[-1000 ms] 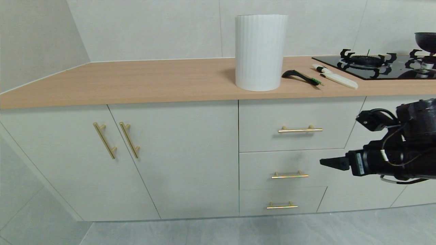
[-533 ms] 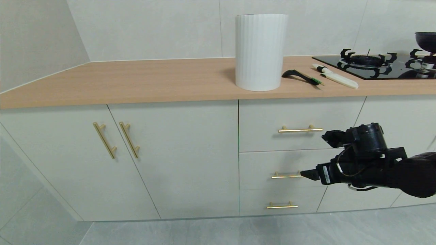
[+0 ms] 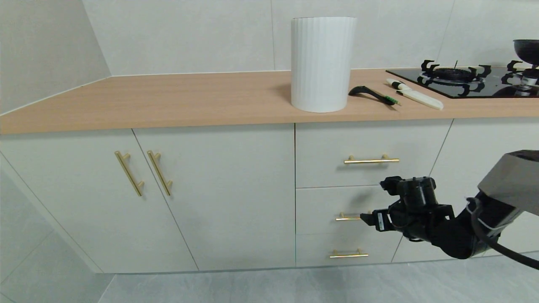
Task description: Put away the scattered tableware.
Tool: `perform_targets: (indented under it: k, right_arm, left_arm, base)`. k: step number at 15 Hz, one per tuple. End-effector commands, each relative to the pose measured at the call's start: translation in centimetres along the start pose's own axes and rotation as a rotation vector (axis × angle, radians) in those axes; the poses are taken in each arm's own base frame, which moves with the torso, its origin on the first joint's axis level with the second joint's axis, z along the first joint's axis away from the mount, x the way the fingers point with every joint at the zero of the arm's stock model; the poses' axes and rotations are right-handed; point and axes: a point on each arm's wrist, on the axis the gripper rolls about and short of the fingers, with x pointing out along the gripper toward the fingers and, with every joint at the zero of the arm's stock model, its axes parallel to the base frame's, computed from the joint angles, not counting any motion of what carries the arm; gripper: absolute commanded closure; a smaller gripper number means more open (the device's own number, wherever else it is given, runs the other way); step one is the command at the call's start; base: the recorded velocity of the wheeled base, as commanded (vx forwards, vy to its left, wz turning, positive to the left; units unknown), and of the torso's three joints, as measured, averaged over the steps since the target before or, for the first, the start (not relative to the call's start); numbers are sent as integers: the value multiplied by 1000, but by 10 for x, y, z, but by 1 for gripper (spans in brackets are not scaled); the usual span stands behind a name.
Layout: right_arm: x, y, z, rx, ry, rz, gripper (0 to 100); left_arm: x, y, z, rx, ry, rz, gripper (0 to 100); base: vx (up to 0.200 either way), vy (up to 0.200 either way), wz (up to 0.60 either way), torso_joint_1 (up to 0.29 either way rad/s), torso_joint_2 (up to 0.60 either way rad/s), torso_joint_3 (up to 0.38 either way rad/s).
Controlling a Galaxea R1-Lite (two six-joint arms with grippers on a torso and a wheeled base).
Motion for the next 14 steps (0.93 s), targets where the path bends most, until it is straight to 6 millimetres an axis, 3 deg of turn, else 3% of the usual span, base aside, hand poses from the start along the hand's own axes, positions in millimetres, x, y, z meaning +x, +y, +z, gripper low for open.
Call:
perform_targets:
  k: [1,3,7,14]
  right_arm:
    - [22,0,-24,12,53,-16,0]
    - [42,-3,-33,27,19,-33,0]
    - [60,-4,-36,55,-30,-72,0]
    - [66,-4,-28,95,-108,-89,0]
  left_arm:
    - [0,0,0,0,1,-1,0]
    - [0,0,0,0,1,-1,0]
    - [0,0,0,0,1,-1,0]
    - [0,0,0,0,1,-1,0]
  base:
    - [0,0,0,0,0,0]
    - [0,0,0,0,0,0]
    - [0,0,0,0,0,0]
    - [0,0,0,0,0,0]
